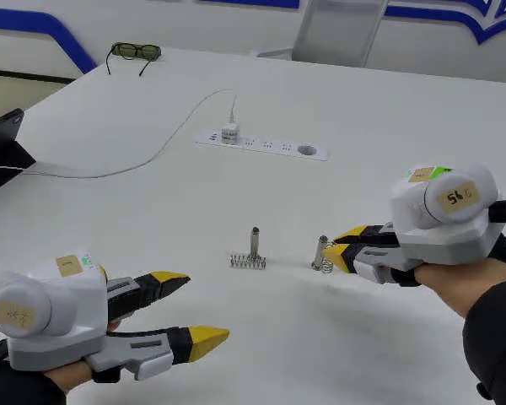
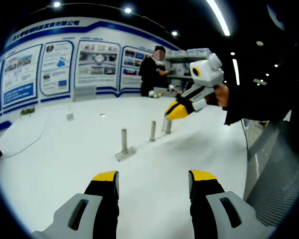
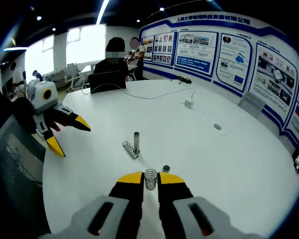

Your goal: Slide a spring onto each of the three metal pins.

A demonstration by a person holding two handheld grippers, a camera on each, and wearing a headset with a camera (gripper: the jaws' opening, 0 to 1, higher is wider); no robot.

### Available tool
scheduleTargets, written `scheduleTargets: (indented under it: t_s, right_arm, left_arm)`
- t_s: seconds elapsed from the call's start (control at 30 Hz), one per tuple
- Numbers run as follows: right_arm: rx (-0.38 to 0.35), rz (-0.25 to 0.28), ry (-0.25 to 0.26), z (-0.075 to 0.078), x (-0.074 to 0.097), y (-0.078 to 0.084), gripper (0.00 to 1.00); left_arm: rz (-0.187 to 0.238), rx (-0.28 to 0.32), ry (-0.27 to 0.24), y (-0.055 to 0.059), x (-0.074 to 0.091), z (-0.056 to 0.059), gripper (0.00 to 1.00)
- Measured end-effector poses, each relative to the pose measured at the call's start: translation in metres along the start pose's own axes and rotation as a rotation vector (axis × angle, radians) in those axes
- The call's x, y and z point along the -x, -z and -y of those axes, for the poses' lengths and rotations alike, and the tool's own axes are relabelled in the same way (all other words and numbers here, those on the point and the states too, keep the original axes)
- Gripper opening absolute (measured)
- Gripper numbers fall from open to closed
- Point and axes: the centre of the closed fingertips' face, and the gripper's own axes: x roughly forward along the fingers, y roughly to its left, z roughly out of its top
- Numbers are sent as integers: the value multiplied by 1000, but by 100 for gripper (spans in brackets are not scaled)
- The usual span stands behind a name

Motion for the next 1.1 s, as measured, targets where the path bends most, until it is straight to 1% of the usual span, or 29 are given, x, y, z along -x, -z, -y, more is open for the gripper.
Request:
scheduleTargets:
  t_s: [0.43, 0.77, 1.1]
  right_arm:
    - [5, 13, 16, 7, 2, -10, 12]
    - [8, 30, 27, 16, 3, -20, 12]
    - [14, 39, 29, 17, 1, -26, 12]
  left_arm:
    - [6, 4, -3, 0, 1, -2, 57]
    - [6, 7, -7, -1, 1, -1, 57]
    - [4, 9, -11, 0, 1, -1, 57]
